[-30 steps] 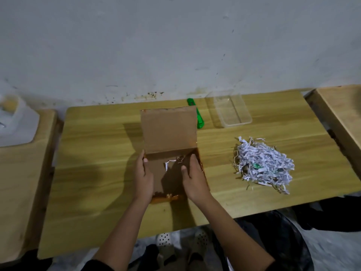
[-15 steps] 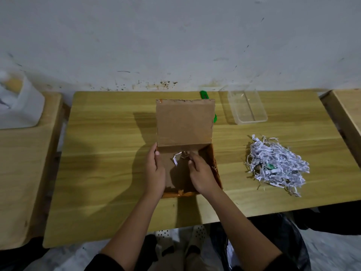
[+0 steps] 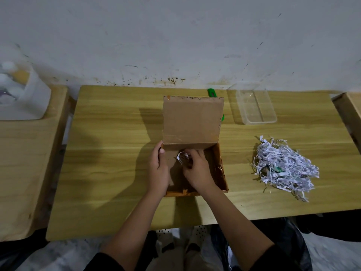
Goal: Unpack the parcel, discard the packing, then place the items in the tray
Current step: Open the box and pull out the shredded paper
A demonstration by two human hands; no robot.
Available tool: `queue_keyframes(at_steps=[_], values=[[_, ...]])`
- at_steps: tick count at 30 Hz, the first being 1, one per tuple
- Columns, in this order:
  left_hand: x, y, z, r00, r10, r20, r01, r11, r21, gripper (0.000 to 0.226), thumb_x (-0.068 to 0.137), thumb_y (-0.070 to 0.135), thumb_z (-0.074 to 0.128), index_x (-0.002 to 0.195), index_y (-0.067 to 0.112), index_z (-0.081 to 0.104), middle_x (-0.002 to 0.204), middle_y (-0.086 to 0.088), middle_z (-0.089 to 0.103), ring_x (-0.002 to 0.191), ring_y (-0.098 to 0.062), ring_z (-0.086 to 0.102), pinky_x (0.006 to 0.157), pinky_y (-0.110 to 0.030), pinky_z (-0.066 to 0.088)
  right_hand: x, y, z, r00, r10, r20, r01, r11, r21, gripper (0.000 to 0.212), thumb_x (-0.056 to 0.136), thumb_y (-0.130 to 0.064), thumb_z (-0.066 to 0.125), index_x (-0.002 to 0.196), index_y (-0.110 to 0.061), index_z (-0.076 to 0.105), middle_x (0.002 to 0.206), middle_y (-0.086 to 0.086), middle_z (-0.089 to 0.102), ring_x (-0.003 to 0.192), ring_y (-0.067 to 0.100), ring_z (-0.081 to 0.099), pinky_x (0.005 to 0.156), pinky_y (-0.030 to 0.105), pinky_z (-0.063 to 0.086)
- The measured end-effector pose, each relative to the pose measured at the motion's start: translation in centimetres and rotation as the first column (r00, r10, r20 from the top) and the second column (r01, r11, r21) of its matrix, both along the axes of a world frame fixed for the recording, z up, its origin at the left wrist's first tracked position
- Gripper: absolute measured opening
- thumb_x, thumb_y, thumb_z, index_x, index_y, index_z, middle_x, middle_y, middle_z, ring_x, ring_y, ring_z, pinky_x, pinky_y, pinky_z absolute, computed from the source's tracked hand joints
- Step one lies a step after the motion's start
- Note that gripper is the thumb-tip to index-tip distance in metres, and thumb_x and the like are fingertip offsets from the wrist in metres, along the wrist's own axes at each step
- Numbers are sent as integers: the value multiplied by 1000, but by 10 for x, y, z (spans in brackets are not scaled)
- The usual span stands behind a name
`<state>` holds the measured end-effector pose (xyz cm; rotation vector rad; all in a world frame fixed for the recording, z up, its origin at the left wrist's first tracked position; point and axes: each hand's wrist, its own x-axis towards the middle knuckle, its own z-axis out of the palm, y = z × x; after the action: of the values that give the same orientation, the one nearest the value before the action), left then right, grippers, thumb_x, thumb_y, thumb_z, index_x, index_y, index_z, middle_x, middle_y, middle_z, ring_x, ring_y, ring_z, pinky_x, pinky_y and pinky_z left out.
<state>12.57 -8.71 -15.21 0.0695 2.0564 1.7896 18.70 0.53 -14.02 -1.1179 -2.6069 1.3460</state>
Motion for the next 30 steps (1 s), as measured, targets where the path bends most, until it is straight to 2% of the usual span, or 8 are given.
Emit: queue_keyframes(at_steps=[2,5,9,13,17,23,28,30], values=[[0,0,-1,998,29,48,-31,998,53,33,99,21,36,128,19,50,133,-2,52,121,-13,49,98,-22,41,-2,-2,0,998,56,26,-58,997,47,46,75,0,65,117,-17,56,129,5,48,124,26,42,106,41,39],[-1,-1,-2,990,50,132,-66,991,116,27,98,23,39,120,30,53,133,-1,54,123,-15,49,103,-33,41,-7,-2,0,990,138,12,-139,987,78,45,78,-1,65,120,-14,57,129,6,50,121,22,45,105,27,34],[-1,-2,3,978,61,198,-98,978,182,28,98,19,40,121,26,53,130,-1,55,120,-13,51,100,-31,41,-16,-6,-2,978,209,-23,-206,974,98,36,83,-1,59,119,-9,61,124,8,54,114,20,52,96,14,34],[-1,0,7,964,77,253,-138,962,234,30,97,14,38,123,19,52,130,-5,54,121,-16,50,103,-31,41,-24,-7,-9,967,254,-36,-248,961,121,26,84,-1,56,108,-5,66,115,12,62,104,25,59,90,28,47],[-2,0,7,963,83,257,-142,966,218,33,97,14,40,128,15,50,137,-7,50,128,-17,45,106,-31,38,-32,-12,-10,948,307,-86,-298,949,100,26,86,-5,54,108,-5,68,113,13,65,102,23,60,89,29,48],[-1,0,5,977,76,201,-117,973,200,33,97,16,40,128,17,51,137,-4,50,126,-14,45,100,-23,41,-33,-6,-12,961,258,-101,-256,966,33,21,81,1,60,98,-2,71,103,16,69,95,27,64,87,32,50],[0,0,6,991,86,107,-96,991,91,32,96,18,43,127,19,52,130,1,54,123,-12,48,103,-28,39,-21,1,-5,977,166,-132,-162,986,35,14,82,-4,63,92,-7,73,98,10,71,87,17,62,74,15,42],[2,0,10,996,80,26,-80,997,9,33,96,17,43,128,16,53,125,3,54,118,-9,49,98,-24,40,-15,6,2,979,115,-168,-109,993,44,12,82,-6,65,89,-10,74,96,6,71,84,12,60,75,16,45]])
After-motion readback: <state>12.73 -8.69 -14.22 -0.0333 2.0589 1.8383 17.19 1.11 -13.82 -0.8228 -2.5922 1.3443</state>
